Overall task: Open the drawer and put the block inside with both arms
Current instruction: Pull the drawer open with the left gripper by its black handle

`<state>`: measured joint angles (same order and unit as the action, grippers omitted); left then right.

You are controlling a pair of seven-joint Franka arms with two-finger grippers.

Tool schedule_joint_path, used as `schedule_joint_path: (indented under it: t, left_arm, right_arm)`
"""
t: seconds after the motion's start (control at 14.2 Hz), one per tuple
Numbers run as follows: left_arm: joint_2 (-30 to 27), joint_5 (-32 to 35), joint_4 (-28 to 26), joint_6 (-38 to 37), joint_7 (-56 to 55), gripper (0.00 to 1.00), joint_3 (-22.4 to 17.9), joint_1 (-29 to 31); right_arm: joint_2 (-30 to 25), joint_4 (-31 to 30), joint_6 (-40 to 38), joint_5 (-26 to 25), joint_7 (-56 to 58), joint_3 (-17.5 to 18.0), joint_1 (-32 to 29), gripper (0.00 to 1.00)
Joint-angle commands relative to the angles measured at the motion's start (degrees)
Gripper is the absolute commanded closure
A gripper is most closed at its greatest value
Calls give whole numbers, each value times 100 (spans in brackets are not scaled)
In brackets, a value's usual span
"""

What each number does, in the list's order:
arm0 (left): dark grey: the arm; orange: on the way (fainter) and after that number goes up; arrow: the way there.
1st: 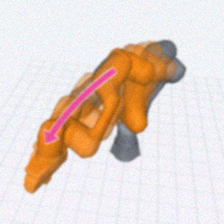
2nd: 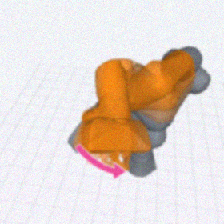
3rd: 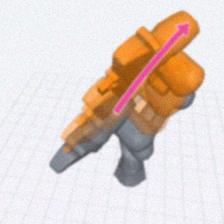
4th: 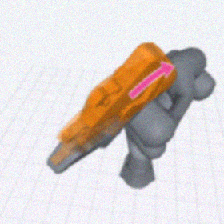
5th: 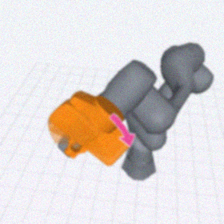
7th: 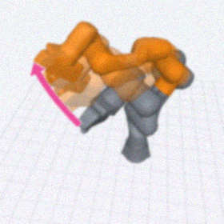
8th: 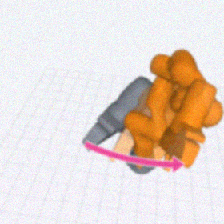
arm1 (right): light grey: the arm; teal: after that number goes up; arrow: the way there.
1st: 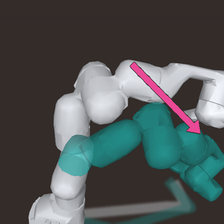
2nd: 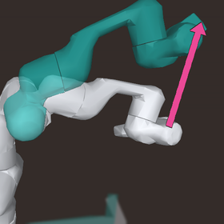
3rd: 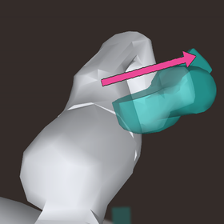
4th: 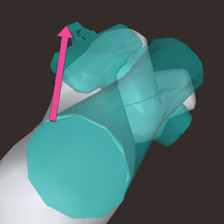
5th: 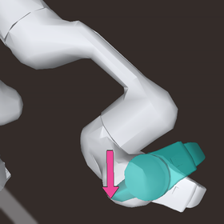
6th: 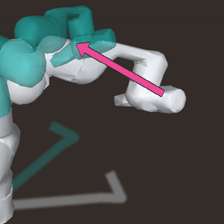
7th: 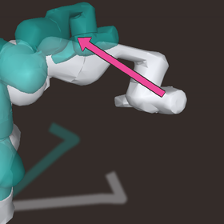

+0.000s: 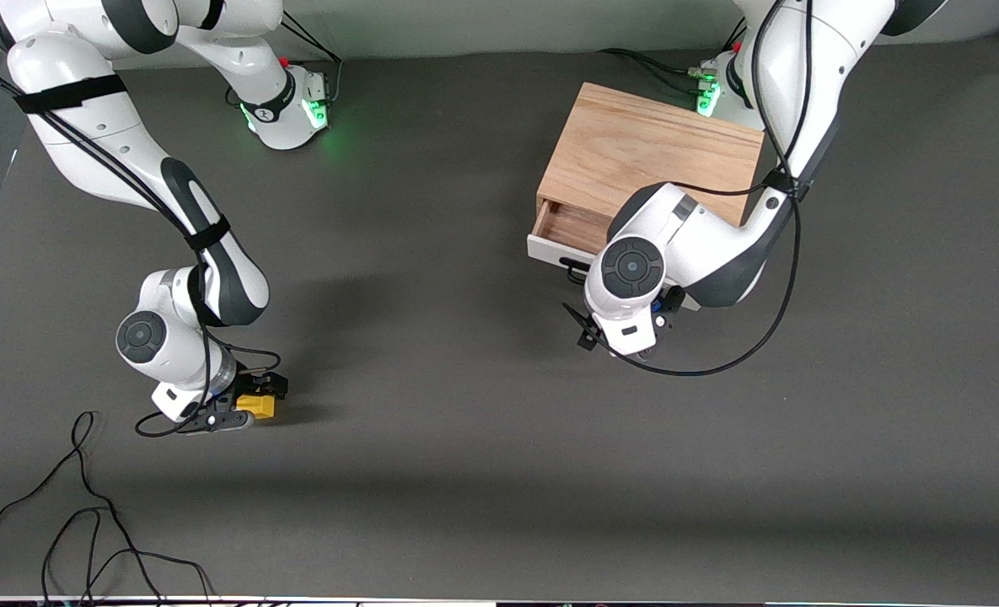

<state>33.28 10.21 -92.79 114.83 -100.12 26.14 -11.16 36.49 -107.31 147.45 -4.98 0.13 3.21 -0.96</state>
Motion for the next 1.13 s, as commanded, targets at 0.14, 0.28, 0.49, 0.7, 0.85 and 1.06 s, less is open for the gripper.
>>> schedule_joint_path:
  t: [0.14, 0.28, 0.49, 0.7, 0.85, 1.06]
  left_arm:
    - [398, 262, 385, 987, -60, 0, -65, -150]
    - [433, 490, 394, 1242, -130, 0, -56, -150]
    - [469, 499, 437, 1480, -130, 0, -65, -141]
    - [618, 517, 639, 1603, -139, 0, -74, -141]
    - [645, 561, 710, 1770, -139, 0, -100, -141]
    - [645, 561, 754, 1999, -139, 0, -153, -150]
  right_arm:
    - [16, -18, 126, -47, 92, -5, -9, 1]
    - [16, -18, 126, -47, 101, -5, -9, 1]
    - [7, -9, 126, -47, 119, -5, -9, 6]
    - [7, -1, 126, -47, 128, -5, 0, 20]
    - [7, 8, 117, -47, 136, -5, 0, 30]
    - [-2, 26, 108, -47, 128, -5, 8, 32]
